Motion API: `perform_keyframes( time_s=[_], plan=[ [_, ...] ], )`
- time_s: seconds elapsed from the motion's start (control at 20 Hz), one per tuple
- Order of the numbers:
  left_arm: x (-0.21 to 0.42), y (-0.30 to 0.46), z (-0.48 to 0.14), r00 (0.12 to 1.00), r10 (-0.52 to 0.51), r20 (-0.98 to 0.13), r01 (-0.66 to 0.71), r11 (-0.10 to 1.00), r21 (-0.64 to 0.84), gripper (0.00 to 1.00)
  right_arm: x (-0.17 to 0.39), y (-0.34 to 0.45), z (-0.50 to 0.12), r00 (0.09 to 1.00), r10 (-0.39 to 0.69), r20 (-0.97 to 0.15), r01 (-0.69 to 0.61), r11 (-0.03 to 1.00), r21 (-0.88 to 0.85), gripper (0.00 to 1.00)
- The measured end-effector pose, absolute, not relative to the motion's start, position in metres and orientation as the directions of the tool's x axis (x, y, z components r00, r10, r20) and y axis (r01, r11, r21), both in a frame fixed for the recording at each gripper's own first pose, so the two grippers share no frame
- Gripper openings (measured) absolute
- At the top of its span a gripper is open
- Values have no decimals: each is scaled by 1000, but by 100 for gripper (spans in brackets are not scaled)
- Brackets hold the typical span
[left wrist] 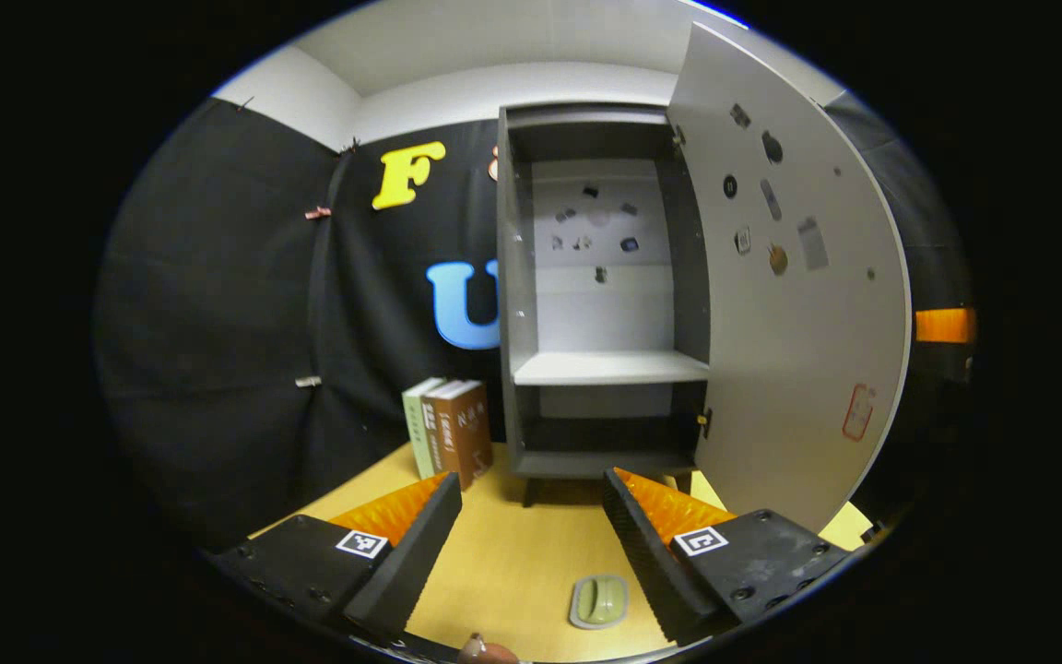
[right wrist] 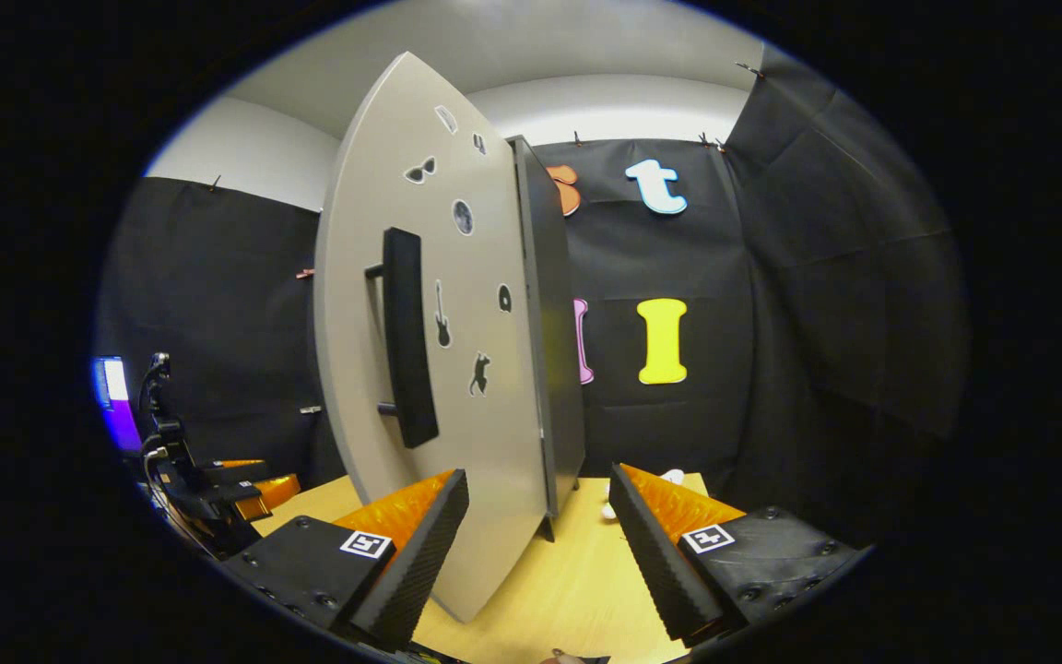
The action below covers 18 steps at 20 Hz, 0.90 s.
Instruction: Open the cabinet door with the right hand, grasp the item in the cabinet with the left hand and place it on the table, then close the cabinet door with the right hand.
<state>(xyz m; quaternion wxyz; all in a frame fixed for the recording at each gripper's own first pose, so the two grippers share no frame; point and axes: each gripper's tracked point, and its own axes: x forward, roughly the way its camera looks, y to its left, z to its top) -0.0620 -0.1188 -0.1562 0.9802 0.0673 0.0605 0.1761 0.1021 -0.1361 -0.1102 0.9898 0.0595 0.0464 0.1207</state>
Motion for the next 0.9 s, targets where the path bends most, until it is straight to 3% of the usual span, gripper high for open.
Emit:
perform_keyframes(
  time_s=[0.15, 0.4, 0.55, 0.75, 0.9],
  plan=[
    [-81, -117, -111, 930, 367, -31, -356, 916, 183, 97, 101, -113, -91, 949, 315, -32, -307, 940, 151, 98],
    [-109, -136, -85, 946, 324, -21, -313, 928, 203, 97, 106, -84, -77, 924, 381, 0, -378, 917, 126, 100],
    [-111, -123, -78, 947, 319, -31, -311, 938, 153, 99, 109, -79, -76, 925, 380, -5, -377, 920, 102, 96],
    [-99, -103, -66, 957, 289, -31, -283, 951, 126, 99, 113, -62, -79, 931, 363, -30, -357, 925, 129, 100],
    [-92, -78, -60, 969, 243, -38, -237, 964, 122, 99, 116, -30, -80, 938, 345, -33, -340, 935, 105, 98]
  ],
)
